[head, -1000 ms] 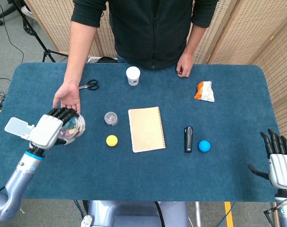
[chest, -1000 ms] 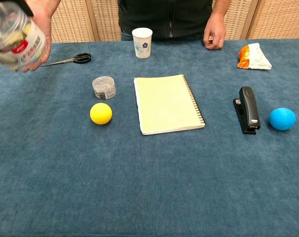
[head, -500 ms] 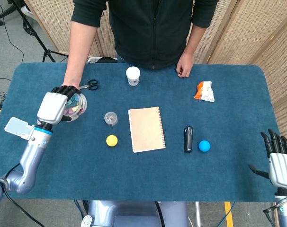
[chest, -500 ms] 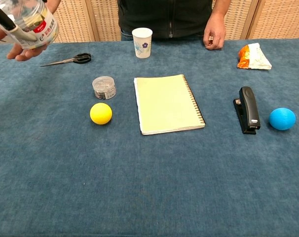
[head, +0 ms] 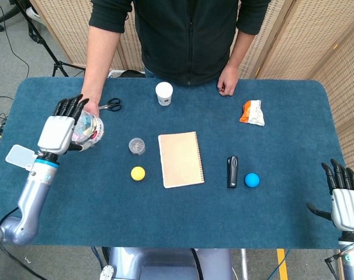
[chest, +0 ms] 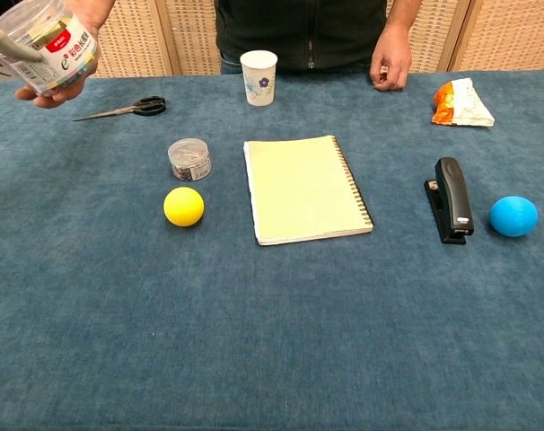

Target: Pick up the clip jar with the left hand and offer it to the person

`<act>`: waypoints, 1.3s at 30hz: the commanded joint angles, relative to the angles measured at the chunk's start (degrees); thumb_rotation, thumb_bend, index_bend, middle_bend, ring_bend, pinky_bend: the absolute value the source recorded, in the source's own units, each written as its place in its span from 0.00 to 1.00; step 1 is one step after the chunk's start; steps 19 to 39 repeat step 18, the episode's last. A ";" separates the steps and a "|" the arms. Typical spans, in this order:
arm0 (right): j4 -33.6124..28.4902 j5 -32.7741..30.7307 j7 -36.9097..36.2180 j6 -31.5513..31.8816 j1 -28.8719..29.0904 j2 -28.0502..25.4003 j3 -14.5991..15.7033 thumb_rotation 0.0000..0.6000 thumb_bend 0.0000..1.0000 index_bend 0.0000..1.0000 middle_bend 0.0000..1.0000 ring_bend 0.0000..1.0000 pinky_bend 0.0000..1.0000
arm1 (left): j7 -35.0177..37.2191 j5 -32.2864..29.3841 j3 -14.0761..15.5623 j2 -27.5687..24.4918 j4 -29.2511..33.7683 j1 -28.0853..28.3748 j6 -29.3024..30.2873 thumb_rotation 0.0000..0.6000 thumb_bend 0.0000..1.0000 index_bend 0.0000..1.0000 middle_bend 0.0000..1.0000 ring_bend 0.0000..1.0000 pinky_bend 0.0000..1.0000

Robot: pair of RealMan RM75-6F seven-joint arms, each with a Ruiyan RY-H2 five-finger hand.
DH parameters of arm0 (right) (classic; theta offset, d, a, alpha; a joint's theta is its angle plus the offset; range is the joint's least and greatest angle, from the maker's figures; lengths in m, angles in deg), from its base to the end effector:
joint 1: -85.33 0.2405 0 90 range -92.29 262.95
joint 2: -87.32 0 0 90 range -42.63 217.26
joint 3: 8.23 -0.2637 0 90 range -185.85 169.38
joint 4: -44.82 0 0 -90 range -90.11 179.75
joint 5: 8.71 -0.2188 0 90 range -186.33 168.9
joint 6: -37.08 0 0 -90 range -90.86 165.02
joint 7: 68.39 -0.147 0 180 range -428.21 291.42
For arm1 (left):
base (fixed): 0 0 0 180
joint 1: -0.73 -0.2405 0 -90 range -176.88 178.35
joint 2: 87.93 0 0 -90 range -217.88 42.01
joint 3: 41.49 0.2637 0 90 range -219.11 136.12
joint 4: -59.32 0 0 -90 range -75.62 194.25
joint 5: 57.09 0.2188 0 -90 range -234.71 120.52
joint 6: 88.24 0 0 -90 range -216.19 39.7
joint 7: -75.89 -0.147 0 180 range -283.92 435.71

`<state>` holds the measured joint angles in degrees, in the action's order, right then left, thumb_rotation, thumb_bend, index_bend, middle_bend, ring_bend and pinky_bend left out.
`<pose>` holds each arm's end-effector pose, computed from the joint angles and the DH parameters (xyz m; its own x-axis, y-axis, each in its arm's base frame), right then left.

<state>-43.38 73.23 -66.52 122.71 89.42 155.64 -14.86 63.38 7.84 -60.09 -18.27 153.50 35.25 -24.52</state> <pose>-0.3357 -0.1951 0.1521 0.4143 0.0652 0.9078 -0.9090 0.0795 0.4091 -0.1818 0.3735 0.1248 0.3437 -0.0188 0.9389 0.9175 -0.2063 -0.3401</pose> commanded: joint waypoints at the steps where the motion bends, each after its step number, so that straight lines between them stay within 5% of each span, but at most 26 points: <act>1: -0.26 0.35 -0.02 0.27 -0.09 -0.10 0.13 1.00 0.00 0.00 0.00 0.00 0.00 | 4.58 3.82 0.32 -6.05 5.37 -3.74 3.45 1.00 0.00 0.00 0.00 0.00 0.00; 7: -0.84 1.20 -0.22 0.97 -0.31 -0.36 0.38 1.00 0.00 0.00 0.00 0.00 0.00 | 10.50 10.59 6.11 -11.45 7.05 -11.70 9.18 1.00 0.00 0.00 0.00 0.00 0.00; 17: -1.11 2.29 -0.57 1.66 -0.46 -0.50 0.68 1.00 0.00 0.00 0.00 0.00 0.00 | 15.29 15.06 15.96 -4.97 -4.02 -22.81 17.35 1.00 0.00 0.00 0.00 0.00 0.00; 39: -1.13 2.35 -0.63 1.72 -0.49 -0.53 0.70 1.00 0.00 0.00 0.00 0.00 0.00 | 15.77 15.33 16.24 -4.54 -4.70 -23.16 17.56 1.00 0.00 0.00 0.00 0.00 0.00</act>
